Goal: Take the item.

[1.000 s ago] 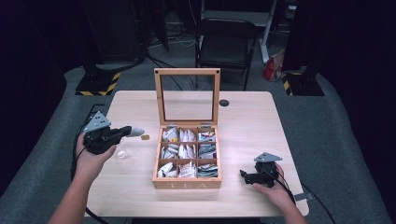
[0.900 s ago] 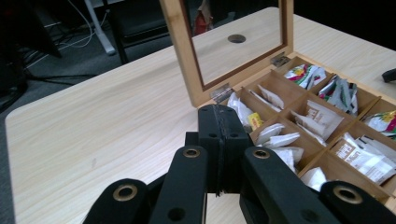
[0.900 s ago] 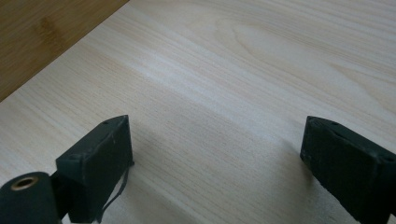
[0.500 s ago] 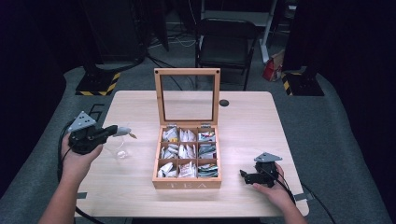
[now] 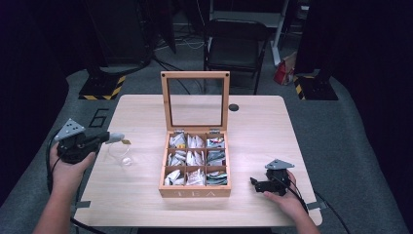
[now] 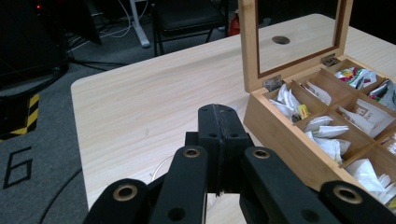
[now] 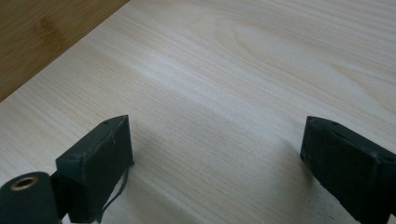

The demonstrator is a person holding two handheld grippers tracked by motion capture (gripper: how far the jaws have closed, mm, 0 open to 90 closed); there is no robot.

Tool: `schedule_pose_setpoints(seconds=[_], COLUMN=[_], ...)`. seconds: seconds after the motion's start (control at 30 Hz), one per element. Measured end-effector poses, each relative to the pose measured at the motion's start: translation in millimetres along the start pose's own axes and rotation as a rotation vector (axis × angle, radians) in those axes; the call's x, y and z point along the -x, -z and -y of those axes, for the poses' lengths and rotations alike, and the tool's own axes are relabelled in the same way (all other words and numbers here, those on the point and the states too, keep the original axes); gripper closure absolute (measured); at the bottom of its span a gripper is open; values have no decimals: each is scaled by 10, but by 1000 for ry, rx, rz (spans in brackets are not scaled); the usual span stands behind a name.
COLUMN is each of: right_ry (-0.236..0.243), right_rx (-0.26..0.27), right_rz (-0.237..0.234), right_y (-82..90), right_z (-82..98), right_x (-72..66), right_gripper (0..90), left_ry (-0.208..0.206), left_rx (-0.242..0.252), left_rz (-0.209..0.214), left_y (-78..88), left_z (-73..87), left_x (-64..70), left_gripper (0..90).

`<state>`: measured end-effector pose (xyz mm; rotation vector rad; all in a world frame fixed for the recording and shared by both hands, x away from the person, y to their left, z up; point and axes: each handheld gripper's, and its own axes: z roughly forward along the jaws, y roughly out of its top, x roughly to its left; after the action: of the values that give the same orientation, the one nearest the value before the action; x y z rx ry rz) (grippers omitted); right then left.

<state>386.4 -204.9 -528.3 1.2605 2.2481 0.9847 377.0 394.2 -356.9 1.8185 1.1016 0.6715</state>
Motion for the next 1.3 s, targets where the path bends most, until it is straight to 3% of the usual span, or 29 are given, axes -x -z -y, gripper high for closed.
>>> schedule_pose_setpoints(seconds=[0.53, 1.3], right_ry=[1, -1], right_rx=[0, 0], right_rz=[0, 0], right_y=[1, -1], right_z=[0, 0], right_x=[0, -1], right_gripper=[84, 84], left_ry=[30, 70], left_rx=[-19, -98], left_rz=[-28, -44], left_y=[20, -206], left_z=[122, 341], left_x=[-131, -226], left_gripper=[899, 899])
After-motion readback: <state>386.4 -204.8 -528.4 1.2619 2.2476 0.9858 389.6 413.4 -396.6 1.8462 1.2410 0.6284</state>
